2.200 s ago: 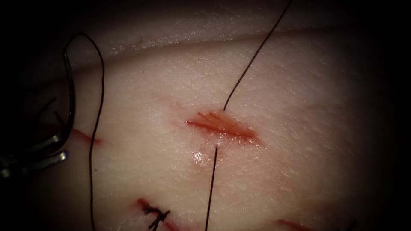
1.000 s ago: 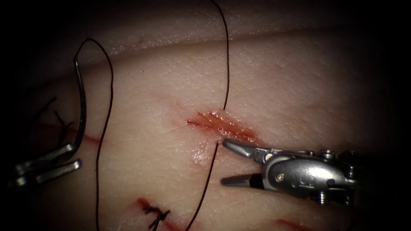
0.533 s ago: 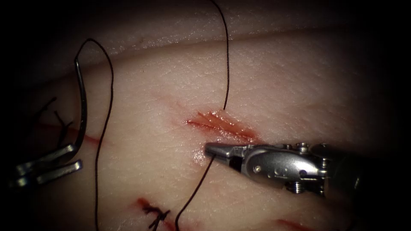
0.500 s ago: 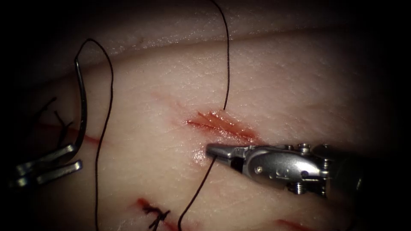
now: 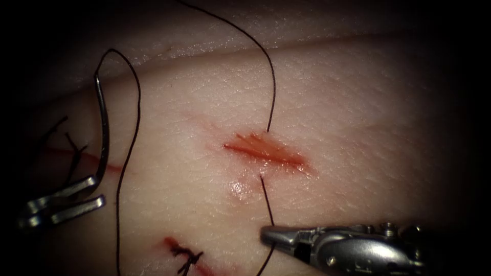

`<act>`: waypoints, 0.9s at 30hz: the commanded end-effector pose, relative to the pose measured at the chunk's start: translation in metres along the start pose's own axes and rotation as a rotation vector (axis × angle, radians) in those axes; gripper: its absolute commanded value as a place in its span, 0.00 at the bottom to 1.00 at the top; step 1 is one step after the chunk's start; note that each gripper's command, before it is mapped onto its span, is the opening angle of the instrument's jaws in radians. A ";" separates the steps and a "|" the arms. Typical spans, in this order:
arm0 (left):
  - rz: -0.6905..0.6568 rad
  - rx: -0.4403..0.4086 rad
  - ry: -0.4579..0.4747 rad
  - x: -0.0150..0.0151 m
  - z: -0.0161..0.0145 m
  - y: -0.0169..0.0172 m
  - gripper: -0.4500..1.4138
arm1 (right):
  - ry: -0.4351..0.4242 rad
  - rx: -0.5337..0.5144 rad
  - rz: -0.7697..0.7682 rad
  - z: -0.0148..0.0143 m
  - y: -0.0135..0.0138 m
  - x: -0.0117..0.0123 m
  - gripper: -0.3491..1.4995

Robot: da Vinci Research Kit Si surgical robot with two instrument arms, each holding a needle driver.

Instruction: Wound Closure

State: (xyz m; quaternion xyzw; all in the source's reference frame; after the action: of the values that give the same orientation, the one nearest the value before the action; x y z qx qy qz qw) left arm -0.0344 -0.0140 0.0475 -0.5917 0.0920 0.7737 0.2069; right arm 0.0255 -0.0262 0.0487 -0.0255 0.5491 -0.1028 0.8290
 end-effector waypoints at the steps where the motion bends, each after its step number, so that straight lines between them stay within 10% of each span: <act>1: 0.000 -0.001 0.003 -0.0003 0.0008 0.0001 0.00 | 0.007 0.009 -0.005 0.0010 -0.0005 0.0009 0.00; 18: 0.000 -0.003 0.005 -0.0003 0.0008 0.0001 0.00 | 0.158 0.211 0.060 0.0000 -0.0048 0.0078 0.00; 22: 0.000 -0.004 0.006 -0.0003 0.0008 0.0001 0.00 | 0.157 0.082 0.100 -0.0006 -0.0018 0.0069 0.82; 27: 0.000 -0.005 0.006 -0.0003 0.0008 0.0001 0.00 | 0.150 0.003 0.114 -0.0019 0.0028 0.0051 0.94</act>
State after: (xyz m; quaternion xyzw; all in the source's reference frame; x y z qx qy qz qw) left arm -0.0344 -0.0140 0.0475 -0.5938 0.0906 0.7727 0.2055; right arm 0.0253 -0.0248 0.0425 0.0136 0.6071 -0.0547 0.7926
